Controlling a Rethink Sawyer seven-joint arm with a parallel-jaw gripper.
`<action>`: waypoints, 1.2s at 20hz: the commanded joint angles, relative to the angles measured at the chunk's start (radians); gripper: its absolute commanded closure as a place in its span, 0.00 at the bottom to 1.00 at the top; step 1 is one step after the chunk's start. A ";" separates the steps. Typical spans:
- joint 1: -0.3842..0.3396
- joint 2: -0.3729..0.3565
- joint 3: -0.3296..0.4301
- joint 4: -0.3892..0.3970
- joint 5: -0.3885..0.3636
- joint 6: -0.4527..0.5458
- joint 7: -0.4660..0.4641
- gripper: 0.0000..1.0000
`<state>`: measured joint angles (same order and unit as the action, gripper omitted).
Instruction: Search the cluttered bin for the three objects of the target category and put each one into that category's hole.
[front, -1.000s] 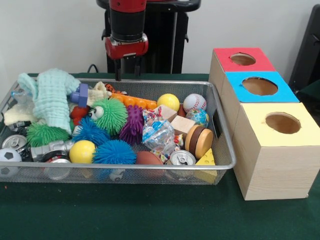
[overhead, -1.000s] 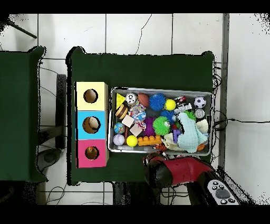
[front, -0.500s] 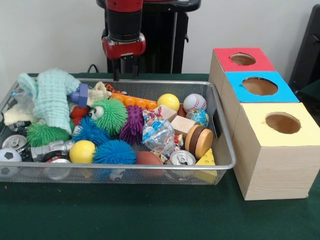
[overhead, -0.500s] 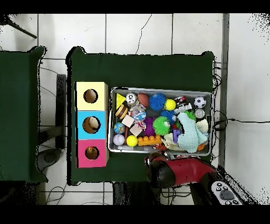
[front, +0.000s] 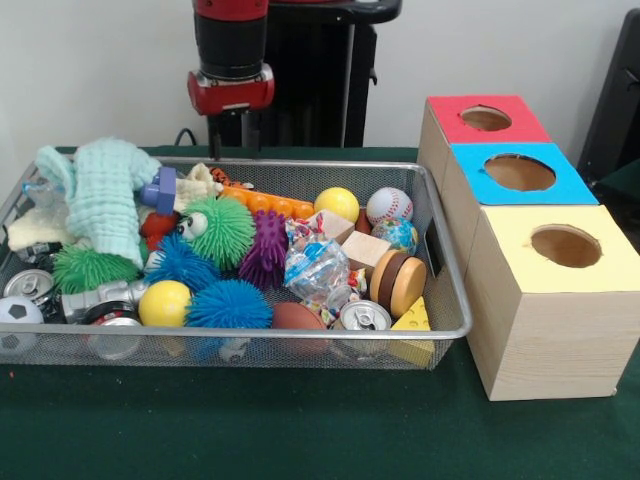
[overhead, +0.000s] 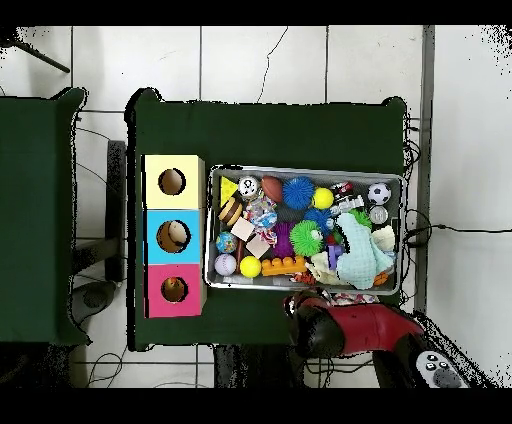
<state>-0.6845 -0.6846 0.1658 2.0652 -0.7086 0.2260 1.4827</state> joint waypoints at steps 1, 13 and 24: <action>-0.064 -0.002 0.034 -0.107 -0.041 0.026 0.008 0.00; -0.043 0.022 -0.044 -0.066 0.065 -0.106 0.221 0.00; 0.101 0.176 -0.161 -0.165 0.183 -0.228 0.261 0.00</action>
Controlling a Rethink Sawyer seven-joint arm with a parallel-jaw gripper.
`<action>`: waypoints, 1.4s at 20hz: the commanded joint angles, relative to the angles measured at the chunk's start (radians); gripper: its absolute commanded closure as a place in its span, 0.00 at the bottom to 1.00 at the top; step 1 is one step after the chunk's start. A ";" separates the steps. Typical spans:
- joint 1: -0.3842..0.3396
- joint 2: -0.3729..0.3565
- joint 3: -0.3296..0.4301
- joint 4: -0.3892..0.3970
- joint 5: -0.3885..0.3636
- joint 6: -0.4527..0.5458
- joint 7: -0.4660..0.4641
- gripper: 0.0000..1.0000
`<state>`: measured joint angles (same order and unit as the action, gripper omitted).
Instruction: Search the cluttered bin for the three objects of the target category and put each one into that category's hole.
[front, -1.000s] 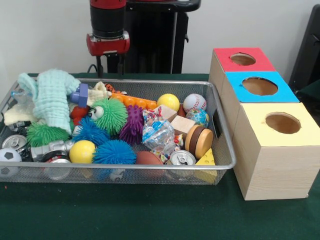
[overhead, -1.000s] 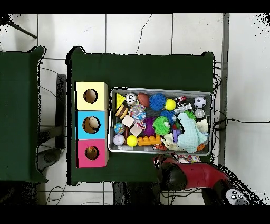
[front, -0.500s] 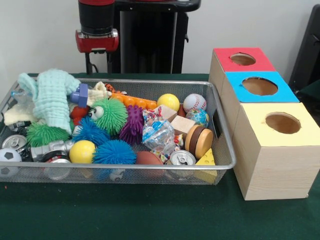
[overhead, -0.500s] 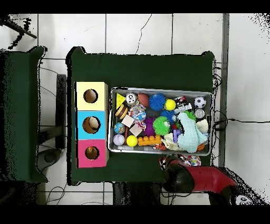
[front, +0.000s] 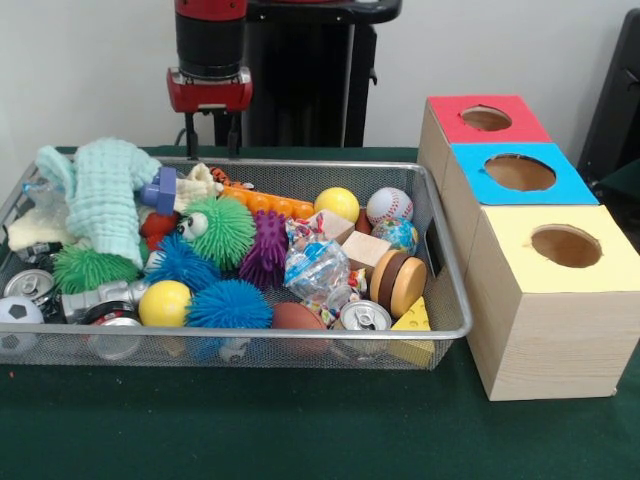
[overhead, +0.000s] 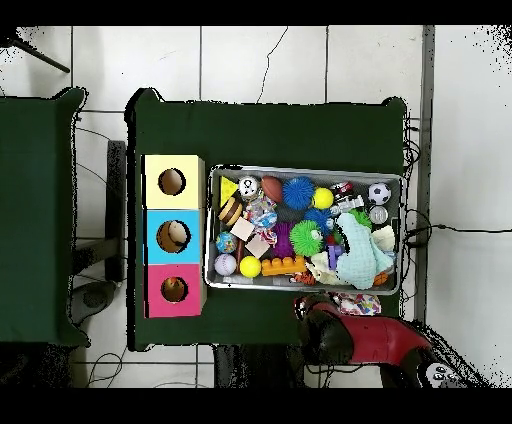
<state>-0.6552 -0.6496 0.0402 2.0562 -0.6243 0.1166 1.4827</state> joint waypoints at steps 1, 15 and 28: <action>0.081 0.151 -0.048 -0.162 0.110 -0.127 0.261 0.00; 0.013 0.058 0.026 -0.124 0.195 -0.022 0.162 0.00; 0.004 -0.080 0.050 -0.097 0.235 0.152 0.093 0.00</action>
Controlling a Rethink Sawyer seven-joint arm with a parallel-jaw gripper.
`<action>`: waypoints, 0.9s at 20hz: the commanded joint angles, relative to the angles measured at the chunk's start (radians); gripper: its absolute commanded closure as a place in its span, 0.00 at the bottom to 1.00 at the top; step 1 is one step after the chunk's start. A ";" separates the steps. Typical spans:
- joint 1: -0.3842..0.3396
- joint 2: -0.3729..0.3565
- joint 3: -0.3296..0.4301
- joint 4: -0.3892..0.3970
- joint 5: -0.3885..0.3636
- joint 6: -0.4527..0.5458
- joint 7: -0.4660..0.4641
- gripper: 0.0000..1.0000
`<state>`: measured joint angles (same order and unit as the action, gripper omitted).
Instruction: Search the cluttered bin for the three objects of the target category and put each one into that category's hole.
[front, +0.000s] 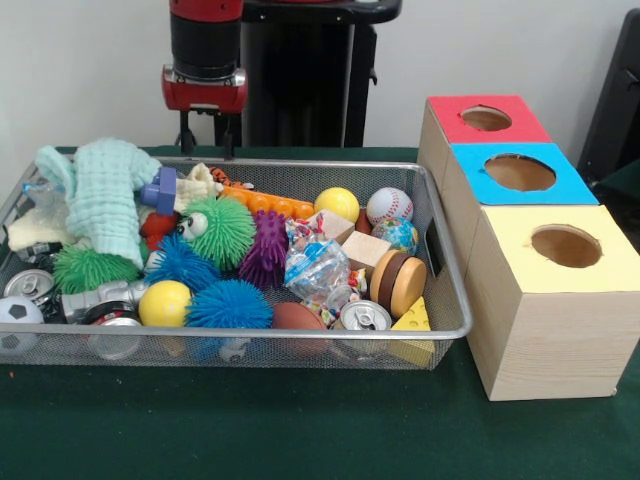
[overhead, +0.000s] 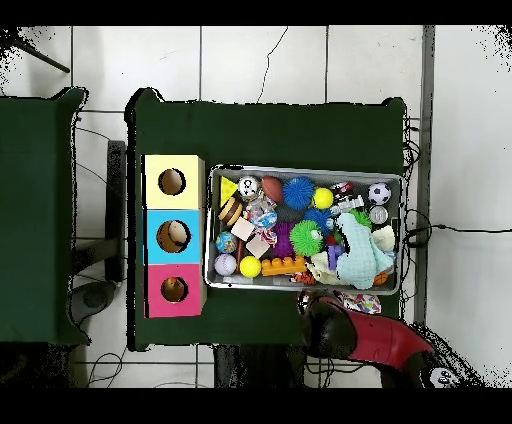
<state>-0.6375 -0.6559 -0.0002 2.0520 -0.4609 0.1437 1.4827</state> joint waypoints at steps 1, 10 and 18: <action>-0.014 -0.098 0.090 -0.082 0.078 0.145 0.088 0.00; -0.004 -0.115 0.097 -0.080 0.080 0.155 0.086 0.00; 0.018 -0.031 0.081 -0.110 0.064 0.079 0.119 0.00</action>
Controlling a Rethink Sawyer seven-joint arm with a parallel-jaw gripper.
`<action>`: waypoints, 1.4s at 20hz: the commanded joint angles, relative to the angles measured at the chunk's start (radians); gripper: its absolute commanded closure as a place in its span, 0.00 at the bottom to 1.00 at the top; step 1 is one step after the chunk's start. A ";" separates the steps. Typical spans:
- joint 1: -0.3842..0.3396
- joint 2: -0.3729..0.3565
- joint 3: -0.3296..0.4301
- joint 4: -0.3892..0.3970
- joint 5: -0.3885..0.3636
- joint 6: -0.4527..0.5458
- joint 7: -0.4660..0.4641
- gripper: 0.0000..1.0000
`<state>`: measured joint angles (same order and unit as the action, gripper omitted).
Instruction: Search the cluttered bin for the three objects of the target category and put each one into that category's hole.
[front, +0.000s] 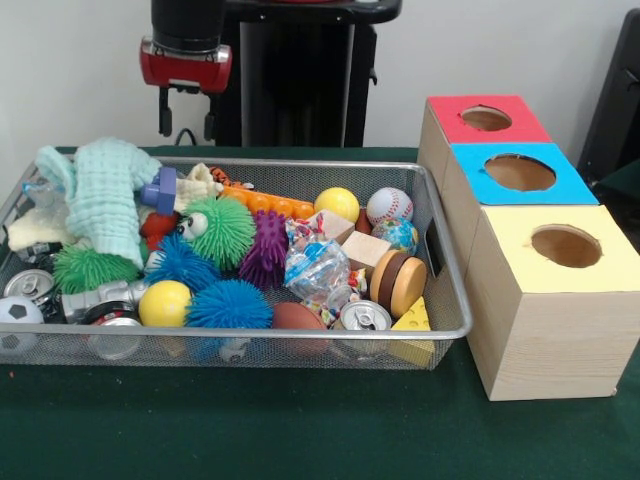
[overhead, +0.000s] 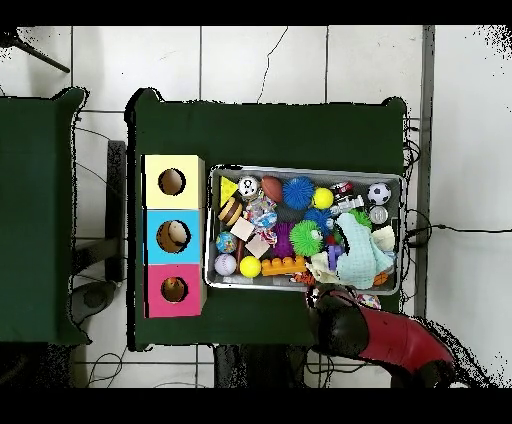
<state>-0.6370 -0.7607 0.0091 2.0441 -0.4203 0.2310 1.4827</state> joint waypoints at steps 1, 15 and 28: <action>0.019 0.081 0.072 -0.106 0.024 -0.014 0.121 0.00; 0.011 0.068 0.099 -0.104 0.055 0.028 0.114 0.00; 0.029 0.163 0.074 -0.110 0.015 -0.088 0.137 0.00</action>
<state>-0.6247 -0.6839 0.0106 2.0263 -0.4129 0.2186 1.4827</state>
